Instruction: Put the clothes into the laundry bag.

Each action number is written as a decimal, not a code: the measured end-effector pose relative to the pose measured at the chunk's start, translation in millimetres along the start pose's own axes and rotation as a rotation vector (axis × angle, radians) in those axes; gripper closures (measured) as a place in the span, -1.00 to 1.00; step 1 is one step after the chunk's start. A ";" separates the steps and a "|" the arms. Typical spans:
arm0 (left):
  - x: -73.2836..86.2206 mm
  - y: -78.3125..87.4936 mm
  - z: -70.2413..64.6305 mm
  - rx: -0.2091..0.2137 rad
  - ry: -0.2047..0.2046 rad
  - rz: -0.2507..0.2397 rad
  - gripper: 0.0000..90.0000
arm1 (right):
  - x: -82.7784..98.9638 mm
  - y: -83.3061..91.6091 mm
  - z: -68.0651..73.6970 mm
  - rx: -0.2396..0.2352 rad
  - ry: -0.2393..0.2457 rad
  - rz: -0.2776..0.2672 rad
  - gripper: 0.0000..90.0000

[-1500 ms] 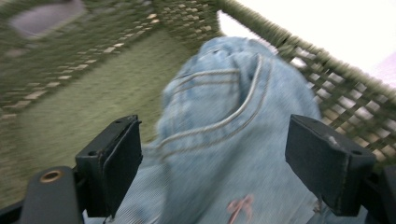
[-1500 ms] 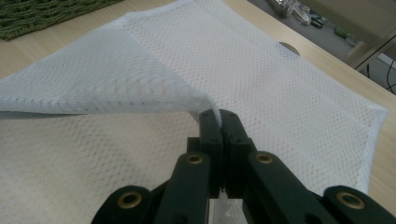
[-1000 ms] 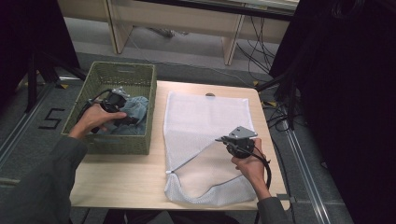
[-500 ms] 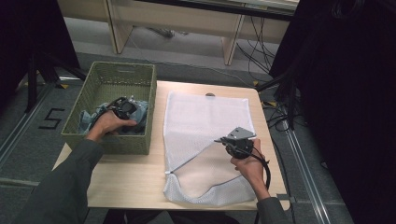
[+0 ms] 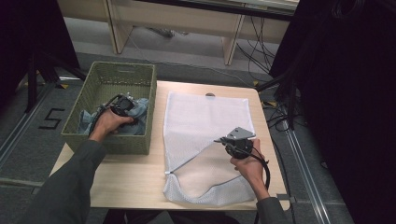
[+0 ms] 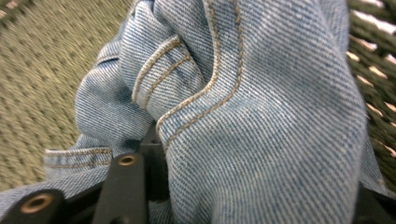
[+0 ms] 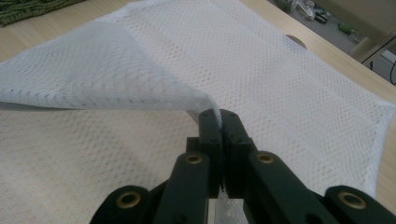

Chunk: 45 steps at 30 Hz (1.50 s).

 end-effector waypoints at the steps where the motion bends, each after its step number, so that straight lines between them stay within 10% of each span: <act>1: -2.4 1.9 -0.3 -0.020 0.010 -0.007 0.19 | 0.2 0.0 1.1 -0.016 -0.012 0.011 0.99; 9: -7.9 11.2 10.0 -0.131 0.185 -0.063 0.44 | 0.4 0.4 -0.4 0.004 -0.008 0.000 0.99; 18: -12.3 9.7 0.5 0.035 0.258 -0.078 -0.40 | 2.0 0.3 1.3 -0.006 -0.023 0.014 0.99; 28: -10.9 2.4 -14.8 0.091 0.119 0.051 -0.86 | 1.5 -0.4 0.0 -0.002 -0.005 0.007 0.99; 35: -4.8 -16.7 -20.8 0.003 0.004 0.134 -1.00 | 1.8 0.0 0.4 -0.008 -0.019 0.006 0.98; 39: -6.0 -12.4 -21.4 -0.050 -0.038 0.188 -0.60 | 1.4 0.0 -0.4 -0.001 0.003 -0.005 0.98; 41: -5.2 -8.5 -19.6 -0.067 -0.031 0.170 -0.09 | 1.0 1.1 0.5 -0.013 -0.013 0.008 0.98; 45: -4.9 -3.4 -16.2 -0.071 -0.001 0.127 0.13 | 0.9 0.6 0.4 -0.018 -0.012 0.006 0.98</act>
Point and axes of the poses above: each handheld gripper's, and its own axes: y roughly backward along the jaws, x roughly out of its underside, z roughly to its left, the point moved 1 cm from there along -y, roughly forward along the jaws, and after that the axes turned 9 degrees about x, right-handed, at the moved point
